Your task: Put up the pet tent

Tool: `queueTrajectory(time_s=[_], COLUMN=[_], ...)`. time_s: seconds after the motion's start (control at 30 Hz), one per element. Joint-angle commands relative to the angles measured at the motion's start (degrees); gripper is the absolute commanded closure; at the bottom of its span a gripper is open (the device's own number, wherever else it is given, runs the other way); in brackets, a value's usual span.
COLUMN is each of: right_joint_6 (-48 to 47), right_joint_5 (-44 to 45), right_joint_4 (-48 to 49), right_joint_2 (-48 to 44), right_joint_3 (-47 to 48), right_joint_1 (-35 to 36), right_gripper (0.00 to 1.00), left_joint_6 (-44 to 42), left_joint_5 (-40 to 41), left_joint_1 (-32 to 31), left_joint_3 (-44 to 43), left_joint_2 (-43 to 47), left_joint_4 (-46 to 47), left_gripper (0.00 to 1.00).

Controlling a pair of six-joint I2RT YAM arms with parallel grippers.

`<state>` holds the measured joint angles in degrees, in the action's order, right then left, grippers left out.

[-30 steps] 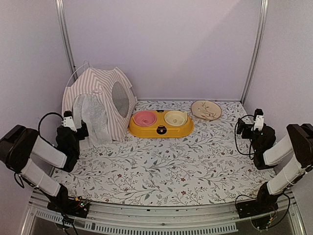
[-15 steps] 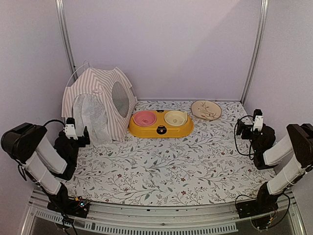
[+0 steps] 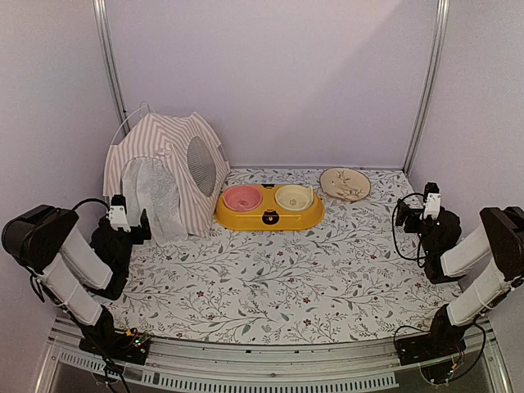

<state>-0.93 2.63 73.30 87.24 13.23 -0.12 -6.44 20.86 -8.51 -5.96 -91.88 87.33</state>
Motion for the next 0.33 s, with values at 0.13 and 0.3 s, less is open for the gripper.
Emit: queueTrajectory(time_s=[0.13,0.3], right_joint_6=[-0.2,-0.3], right_joint_5=[-0.5,-0.6], right_joint_4=[-0.1,0.3], right_joint_2=[0.5,0.5], right_joint_3=[0.8,0.7], right_joint_1=[-0.3,-0.3], right_gripper=[0.01,0.01], left_joint_6=[-0.6,-0.5], left_joint_5=[-0.8,-0.8], left_joint_1=[0.2,0.2], left_joint_3=[-0.8,-0.8], left_joint_2=[0.5,0.5], left_joint_4=[6.0,5.9], left_gripper=[0.01,0.00])
